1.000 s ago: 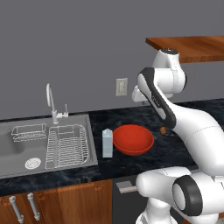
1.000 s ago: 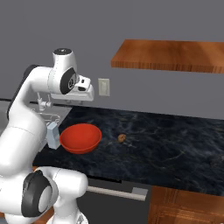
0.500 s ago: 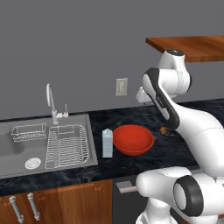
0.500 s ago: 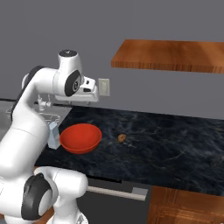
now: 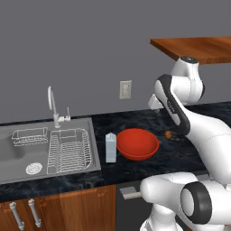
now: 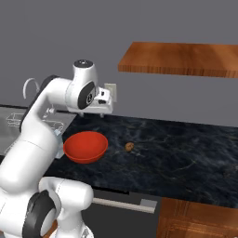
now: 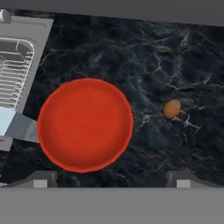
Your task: Gather the eggs and milk located in the vicinity of the sink area and place them right next to the bowl.
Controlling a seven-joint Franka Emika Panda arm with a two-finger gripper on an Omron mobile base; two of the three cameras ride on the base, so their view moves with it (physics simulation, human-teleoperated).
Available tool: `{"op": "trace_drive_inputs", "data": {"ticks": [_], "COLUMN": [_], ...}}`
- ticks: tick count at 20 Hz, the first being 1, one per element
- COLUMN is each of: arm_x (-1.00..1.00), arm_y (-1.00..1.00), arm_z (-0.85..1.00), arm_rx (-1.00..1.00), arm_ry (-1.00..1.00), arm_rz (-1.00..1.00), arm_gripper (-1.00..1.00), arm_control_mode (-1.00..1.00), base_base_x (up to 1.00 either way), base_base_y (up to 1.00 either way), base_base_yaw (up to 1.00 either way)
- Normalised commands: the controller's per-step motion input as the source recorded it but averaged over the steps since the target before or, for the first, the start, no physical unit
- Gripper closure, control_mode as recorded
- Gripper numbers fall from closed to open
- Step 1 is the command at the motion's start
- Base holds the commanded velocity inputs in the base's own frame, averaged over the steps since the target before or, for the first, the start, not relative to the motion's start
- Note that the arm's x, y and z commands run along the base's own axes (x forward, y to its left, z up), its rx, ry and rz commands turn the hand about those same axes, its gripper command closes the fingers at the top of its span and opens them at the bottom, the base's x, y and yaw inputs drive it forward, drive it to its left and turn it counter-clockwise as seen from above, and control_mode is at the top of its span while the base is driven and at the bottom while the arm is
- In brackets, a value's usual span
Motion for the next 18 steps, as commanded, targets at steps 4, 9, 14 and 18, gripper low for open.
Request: {"op": "trace_drive_inputs", "data": {"ticks": [4,9,14,18], "arm_x": [0.0,0.0,0.0,0.0], "arm_y": [-0.23,-0.22,-0.21,-0.19], "arm_z": [-0.14,-0.09,-0.12,-0.21], "arm_rx": [0.0,0.0,0.0,0.0], "arm_ry": [0.11,0.16,0.09,0.09], "arm_rz": [-0.06,-0.13,-0.12,-0.14], "arm_gripper": [-1.0,-1.0,-1.0,-1.0], "arm_control_mode": [-1.0,-1.0,-1.0,-1.0], "base_base_x": [0.0,0.0,0.0,0.0], "base_base_y": [0.0,0.0,0.0,0.0], "base_base_yaw": [0.0,0.0,0.0,0.0]}}
